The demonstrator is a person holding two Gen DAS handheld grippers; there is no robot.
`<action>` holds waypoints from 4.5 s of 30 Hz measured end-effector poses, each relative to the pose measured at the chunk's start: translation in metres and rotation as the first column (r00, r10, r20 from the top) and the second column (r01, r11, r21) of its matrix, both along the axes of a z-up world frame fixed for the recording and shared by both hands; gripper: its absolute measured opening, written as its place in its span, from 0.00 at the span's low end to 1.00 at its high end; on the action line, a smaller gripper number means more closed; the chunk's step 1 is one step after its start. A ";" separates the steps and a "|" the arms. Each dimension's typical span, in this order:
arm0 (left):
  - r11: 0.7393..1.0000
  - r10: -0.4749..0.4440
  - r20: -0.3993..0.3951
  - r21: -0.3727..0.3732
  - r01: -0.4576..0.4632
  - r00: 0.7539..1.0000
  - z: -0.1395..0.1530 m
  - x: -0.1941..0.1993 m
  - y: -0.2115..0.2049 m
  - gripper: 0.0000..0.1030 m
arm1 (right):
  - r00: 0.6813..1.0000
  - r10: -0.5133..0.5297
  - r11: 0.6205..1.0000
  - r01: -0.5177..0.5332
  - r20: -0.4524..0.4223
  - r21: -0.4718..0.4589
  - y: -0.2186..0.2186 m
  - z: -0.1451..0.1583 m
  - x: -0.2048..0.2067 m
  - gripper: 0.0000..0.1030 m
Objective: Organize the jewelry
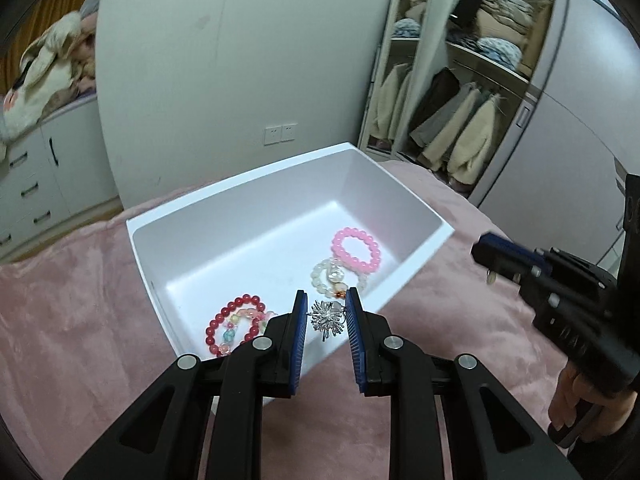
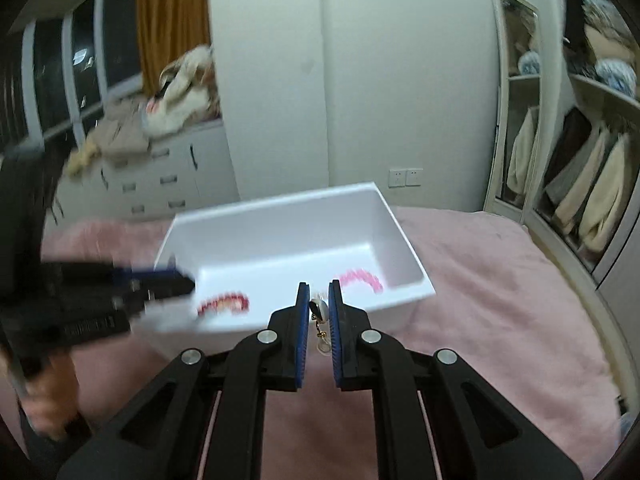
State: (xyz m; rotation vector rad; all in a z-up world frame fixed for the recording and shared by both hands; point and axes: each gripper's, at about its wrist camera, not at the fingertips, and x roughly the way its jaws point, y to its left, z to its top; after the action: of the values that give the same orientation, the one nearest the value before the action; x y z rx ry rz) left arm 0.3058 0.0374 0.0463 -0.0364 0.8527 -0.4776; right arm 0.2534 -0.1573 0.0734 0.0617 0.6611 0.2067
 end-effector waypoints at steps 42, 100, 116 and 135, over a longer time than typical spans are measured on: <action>0.989 0.140 0.112 0.037 -0.145 0.984 0.017 -0.018 0.040 0.90 | 0.999 0.000 0.993 0.005 0.038 -0.122 0.044 -0.036 0.001 0.95; 0.887 0.362 0.163 0.242 -0.392 0.918 -0.022 -0.138 -0.008 0.90 | 1.000 0.027 0.997 -0.026 0.008 -0.078 -0.035 -0.011 -0.140 0.95; 0.873 0.365 0.151 0.287 -0.394 0.919 -0.031 -0.133 -0.014 0.90 | 0.999 0.006 0.997 -0.009 -0.043 -0.073 -0.044 -0.032 -0.136 0.95; 0.889 0.337 0.175 0.265 -0.373 0.925 -0.022 -0.141 -0.018 0.90 | 1.000 0.004 0.996 -0.006 -0.020 -0.085 -0.041 -0.025 -0.142 0.95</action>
State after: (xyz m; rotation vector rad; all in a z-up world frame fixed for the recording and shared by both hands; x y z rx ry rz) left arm 0.1649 0.0190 0.0245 0.1091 0.7655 -0.0025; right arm 0.1111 -0.1981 0.0486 -0.0198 0.6894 0.1826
